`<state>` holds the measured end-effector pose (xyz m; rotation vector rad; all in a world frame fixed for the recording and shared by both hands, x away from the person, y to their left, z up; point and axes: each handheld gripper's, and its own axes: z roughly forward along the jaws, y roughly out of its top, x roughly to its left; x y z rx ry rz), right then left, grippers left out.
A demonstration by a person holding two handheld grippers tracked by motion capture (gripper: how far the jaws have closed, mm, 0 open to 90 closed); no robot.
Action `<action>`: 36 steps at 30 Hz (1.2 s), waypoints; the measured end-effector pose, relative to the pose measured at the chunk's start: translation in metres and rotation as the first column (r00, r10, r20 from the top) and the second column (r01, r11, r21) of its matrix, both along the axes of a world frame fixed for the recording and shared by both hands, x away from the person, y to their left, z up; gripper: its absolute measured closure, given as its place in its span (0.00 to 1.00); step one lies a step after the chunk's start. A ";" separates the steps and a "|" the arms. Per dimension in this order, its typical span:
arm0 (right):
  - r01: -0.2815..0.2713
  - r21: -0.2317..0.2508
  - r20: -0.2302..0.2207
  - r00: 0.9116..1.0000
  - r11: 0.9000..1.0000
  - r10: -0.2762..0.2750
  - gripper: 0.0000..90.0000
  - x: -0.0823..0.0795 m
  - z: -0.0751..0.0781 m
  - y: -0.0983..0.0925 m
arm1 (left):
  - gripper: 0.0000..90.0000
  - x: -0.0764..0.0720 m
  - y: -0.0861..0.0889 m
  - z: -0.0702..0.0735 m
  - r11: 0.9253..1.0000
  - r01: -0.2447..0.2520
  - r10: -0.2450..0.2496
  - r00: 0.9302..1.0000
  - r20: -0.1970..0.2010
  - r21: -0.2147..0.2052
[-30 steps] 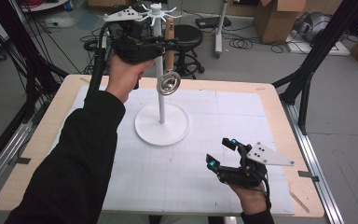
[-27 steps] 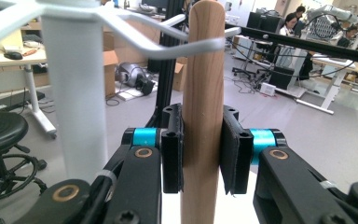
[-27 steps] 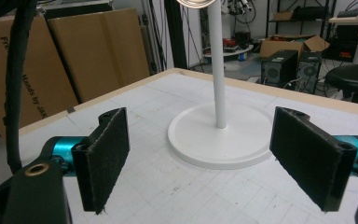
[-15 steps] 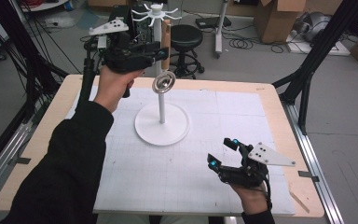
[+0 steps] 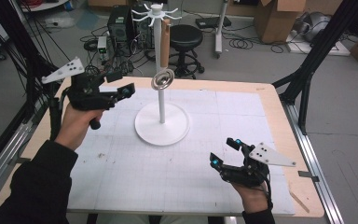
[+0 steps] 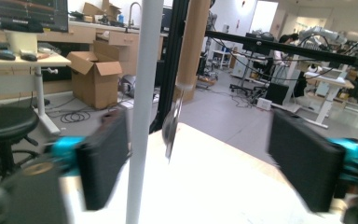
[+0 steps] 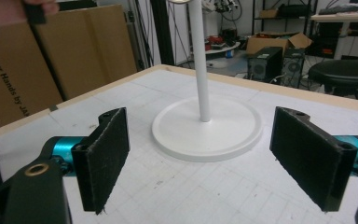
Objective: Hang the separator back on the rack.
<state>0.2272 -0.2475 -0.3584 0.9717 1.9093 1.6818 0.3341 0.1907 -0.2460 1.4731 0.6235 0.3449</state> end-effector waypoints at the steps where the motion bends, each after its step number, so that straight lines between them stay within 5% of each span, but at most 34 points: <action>1: 0.000 0.000 0.000 1.000 1.000 0.000 0.20 0.000 0.000 0.000 | 0.18 0.000 0.000 0.000 1.000 0.000 0.000 1.000 0.000 0.000; 11: 0.040 -0.009 0.006 0.999 0.999 -0.040 0.19 0.002 -0.006 -0.010 | 0.18 -0.041 0.027 -0.058 1.000 0.012 -0.012 1.000 0.023 0.017; 19: 0.052 -0.037 0.017 0.999 0.998 -0.052 0.19 -0.002 -0.012 -0.014 | 0.18 -0.070 0.048 -0.096 0.999 -0.008 0.008 1.000 -0.004 0.033; 29: 0.073 -0.049 0.024 0.997 0.996 -0.071 0.19 -0.008 -0.014 -0.016 | 0.19 -0.079 0.065 -0.130 0.999 -0.050 0.050 0.997 -0.050 0.010; 36: 0.076 -0.042 0.017 0.997 0.996 -0.076 0.19 -0.011 -0.014 -0.015 | 0.19 -0.082 0.072 -0.133 0.998 -0.069 0.069 0.996 -0.049 0.006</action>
